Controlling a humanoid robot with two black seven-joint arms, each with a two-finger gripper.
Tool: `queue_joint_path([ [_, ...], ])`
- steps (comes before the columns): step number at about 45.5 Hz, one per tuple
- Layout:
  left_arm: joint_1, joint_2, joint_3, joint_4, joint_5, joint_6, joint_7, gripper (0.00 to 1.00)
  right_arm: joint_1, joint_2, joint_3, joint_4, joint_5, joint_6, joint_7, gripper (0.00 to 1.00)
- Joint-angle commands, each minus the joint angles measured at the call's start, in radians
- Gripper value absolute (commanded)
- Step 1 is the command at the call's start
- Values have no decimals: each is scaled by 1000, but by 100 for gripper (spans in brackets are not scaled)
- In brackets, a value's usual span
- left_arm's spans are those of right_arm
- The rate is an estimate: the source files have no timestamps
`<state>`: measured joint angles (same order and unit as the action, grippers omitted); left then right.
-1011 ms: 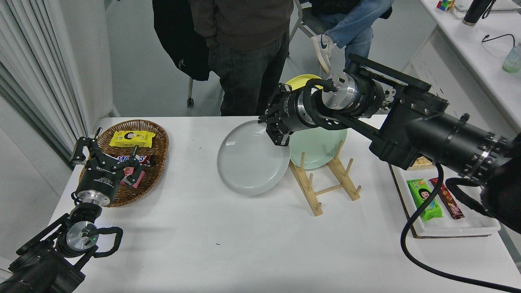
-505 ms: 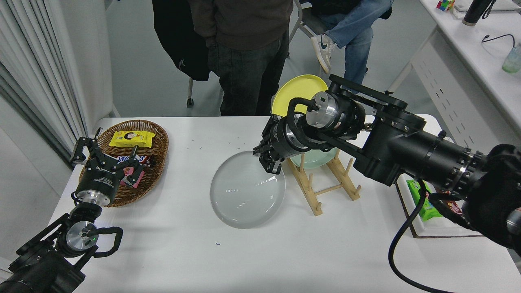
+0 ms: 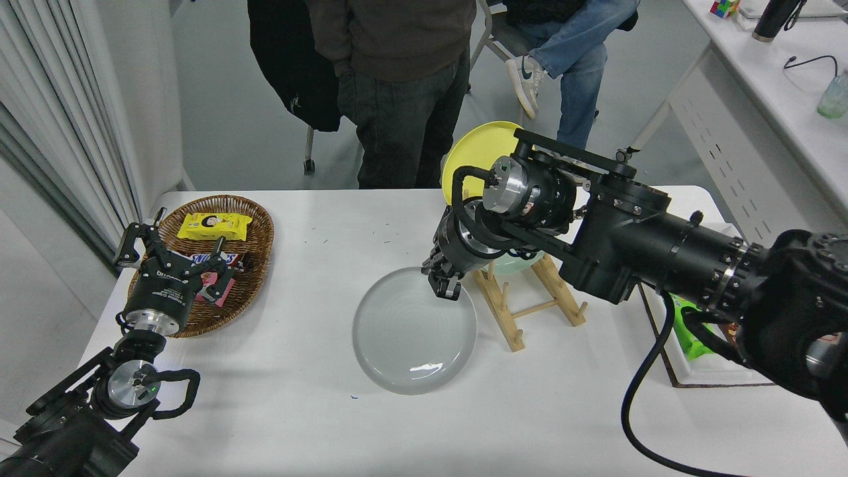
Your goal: Place the plate on the table
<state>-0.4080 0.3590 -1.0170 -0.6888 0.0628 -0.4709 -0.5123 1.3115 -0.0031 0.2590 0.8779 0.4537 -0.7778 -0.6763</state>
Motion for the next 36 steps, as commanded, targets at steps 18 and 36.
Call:
queue_joint_path([
  [18, 0, 0, 0, 0, 0, 0, 0, 98, -32, 3, 36, -117, 74, 20, 33, 0],
  [36, 0, 0, 0, 0, 0, 0, 0, 98, -72, 3, 34, -197, 148, 121, 35, 0],
])
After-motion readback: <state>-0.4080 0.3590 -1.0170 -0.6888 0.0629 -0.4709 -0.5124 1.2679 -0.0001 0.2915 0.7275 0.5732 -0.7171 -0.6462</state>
